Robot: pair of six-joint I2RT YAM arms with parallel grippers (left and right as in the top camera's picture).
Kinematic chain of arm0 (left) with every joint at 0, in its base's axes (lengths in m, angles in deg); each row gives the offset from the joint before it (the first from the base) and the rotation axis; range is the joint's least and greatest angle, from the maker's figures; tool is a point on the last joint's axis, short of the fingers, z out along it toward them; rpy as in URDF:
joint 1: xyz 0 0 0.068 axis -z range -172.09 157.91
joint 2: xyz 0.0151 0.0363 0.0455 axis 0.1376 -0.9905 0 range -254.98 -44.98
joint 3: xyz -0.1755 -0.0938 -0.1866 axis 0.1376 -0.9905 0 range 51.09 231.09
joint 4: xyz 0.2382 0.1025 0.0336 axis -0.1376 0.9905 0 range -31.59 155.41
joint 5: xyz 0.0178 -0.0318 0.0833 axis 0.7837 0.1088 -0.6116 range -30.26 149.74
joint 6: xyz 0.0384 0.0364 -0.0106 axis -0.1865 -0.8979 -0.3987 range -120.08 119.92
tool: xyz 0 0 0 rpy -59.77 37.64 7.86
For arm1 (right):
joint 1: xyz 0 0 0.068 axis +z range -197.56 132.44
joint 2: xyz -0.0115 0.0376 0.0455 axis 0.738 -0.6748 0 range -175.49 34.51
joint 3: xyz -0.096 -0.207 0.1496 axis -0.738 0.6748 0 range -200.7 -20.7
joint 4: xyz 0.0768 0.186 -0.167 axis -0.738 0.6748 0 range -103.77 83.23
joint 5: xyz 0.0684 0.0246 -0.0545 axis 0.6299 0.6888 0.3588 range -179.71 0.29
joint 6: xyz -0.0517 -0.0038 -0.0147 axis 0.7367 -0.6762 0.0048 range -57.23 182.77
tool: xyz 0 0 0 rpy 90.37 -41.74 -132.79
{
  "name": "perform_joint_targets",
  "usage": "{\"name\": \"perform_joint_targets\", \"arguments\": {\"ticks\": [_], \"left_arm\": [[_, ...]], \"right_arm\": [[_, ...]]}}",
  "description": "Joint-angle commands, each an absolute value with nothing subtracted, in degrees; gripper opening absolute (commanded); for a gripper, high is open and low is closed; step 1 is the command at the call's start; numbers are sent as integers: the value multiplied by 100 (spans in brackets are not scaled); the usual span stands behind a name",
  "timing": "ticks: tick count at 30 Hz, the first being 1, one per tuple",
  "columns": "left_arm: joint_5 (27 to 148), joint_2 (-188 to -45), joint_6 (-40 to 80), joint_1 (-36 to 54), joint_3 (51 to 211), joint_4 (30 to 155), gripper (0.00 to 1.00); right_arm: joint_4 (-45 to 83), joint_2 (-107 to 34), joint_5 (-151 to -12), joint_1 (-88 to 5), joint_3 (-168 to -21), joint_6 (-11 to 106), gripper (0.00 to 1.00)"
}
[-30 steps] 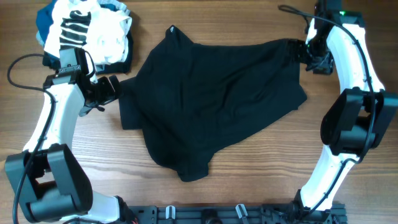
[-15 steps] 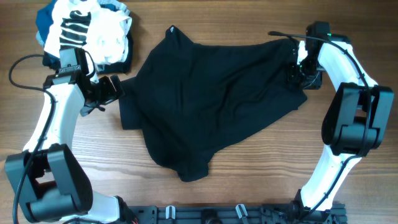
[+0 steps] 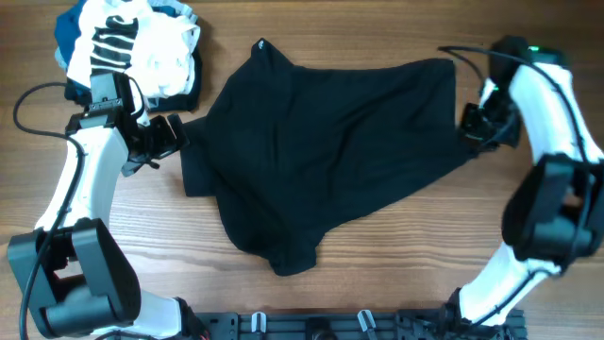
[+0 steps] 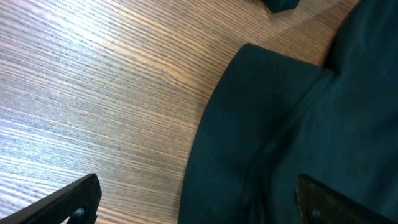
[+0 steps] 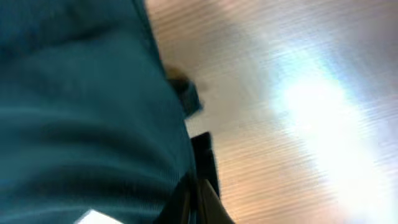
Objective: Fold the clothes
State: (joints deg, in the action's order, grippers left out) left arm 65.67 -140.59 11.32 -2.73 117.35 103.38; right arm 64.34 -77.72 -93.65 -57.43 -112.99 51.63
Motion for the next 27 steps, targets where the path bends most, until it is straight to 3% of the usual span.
{"name": "perform_joint_targets", "arguments": {"ticks": [1, 7, 14, 17, 21, 22, 23, 24, 27], "left_arm": [[6655, -14024, 1055, -259, 11730, 10344, 100], [6650, -14024, 907, -259, 11730, 10493, 100], [6633, -14024, 907, -259, 11730, 10537, 100], [6633, -14024, 909, -259, 11730, 10539, 100], [6635, -14024, 909, -259, 11730, 10556, 100], [6639, -14024, 909, -257, 11730, 10565, 100], [6692, -14024, 909, -257, 11730, 10585, 100], [6836, -14024, 909, -257, 11730, 10622, 100], [7090, -14041, 909, -214, 11730, 10714, 100]], "right_arm": [[6926, -7461, -9420, -5791, -11408, 4927, 4], [7079, -7466, -9422, -5793, -10658, 4903, 4], [6292, -7345, -8867, -5754, -8846, 4779, 4], [6012, -7282, -8683, -5749, -8720, 4772, 4], [5570, -7282, -8609, -5763, -8857, 4763, 31], [5544, -7282, -8524, -5771, -9004, 4811, 42], [5549, -7282, -8456, -5773, -9211, 4969, 61], [5629, -7282, -8358, -5773, -9563, 5192, 87], [5828, -7254, -8340, -5773, -10252, 5259, 99]]}}
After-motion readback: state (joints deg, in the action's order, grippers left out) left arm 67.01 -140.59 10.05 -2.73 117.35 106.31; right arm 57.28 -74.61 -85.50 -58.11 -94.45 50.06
